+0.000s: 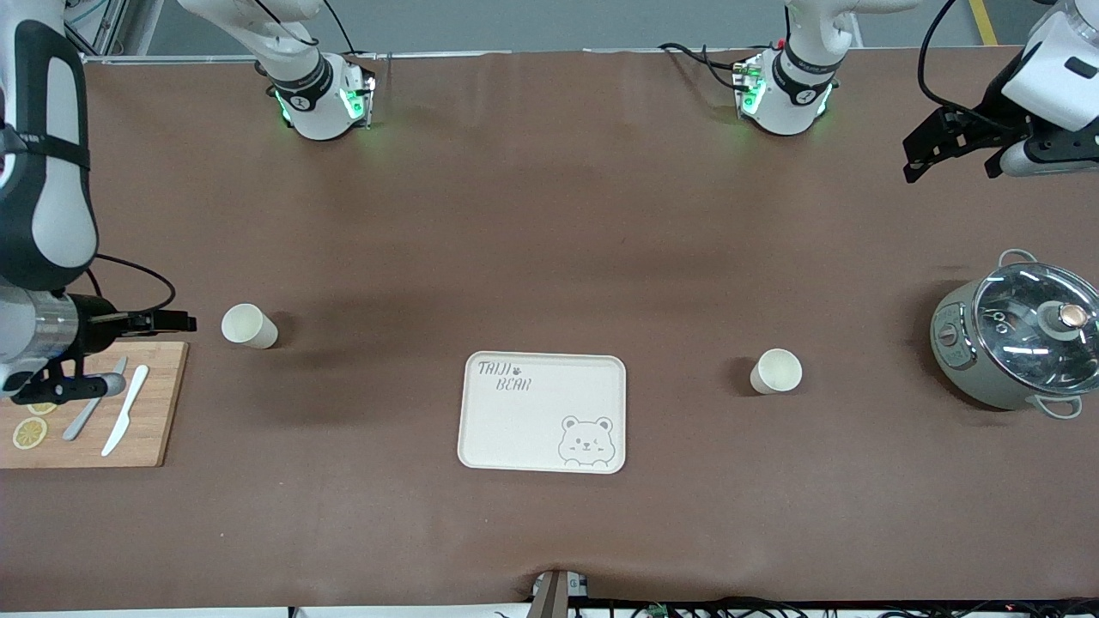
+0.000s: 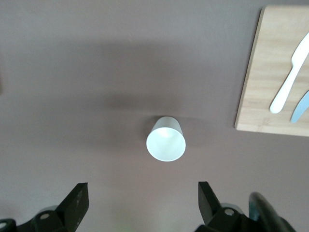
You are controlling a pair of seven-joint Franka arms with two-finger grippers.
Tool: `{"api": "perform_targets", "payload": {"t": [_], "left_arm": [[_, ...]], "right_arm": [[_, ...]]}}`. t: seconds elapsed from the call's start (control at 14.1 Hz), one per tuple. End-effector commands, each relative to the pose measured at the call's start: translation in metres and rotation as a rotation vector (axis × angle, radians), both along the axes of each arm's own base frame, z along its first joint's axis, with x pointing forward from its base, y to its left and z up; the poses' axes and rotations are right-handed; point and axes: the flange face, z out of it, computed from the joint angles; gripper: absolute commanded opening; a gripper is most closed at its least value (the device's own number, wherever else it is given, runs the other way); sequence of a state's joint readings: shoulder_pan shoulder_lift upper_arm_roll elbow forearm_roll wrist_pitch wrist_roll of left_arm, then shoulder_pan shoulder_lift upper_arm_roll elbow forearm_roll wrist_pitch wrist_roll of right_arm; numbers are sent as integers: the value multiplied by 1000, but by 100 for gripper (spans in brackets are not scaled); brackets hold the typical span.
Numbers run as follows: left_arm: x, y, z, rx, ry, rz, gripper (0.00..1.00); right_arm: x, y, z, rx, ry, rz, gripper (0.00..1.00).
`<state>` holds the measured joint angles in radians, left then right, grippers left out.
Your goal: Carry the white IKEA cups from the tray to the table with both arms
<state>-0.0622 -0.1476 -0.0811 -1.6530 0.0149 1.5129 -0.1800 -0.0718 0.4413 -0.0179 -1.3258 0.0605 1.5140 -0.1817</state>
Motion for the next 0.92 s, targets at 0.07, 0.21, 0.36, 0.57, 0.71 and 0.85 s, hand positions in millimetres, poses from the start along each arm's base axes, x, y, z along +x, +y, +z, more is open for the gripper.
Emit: {"api": "perform_targets", "payload": {"t": [0.07,0.21,0.36,0.57,0.71,0.85], "left_arm": [[0,-1,-2,-7,-3,-16,100],[-1,-1,-6,-5,15,-18,100],[3,0,-11,-6,24,-14,100],[8,-2,-14,-8,18,-16,100],[8,-1,-15,-9,22,-14,100],[9,-1,-16,-7,24,-14,100]], "right_arm": [[12,0,55,-32,-99,21,100],[10,8,69,-36,-118,35,100],[-11,14,105,-42,-112,34,100],[-42,24,135,-71,-105,-102,100],[-67,42,148,-120,-115,-146,100],[-84,44,155,-129,-127,-139,100]]}}
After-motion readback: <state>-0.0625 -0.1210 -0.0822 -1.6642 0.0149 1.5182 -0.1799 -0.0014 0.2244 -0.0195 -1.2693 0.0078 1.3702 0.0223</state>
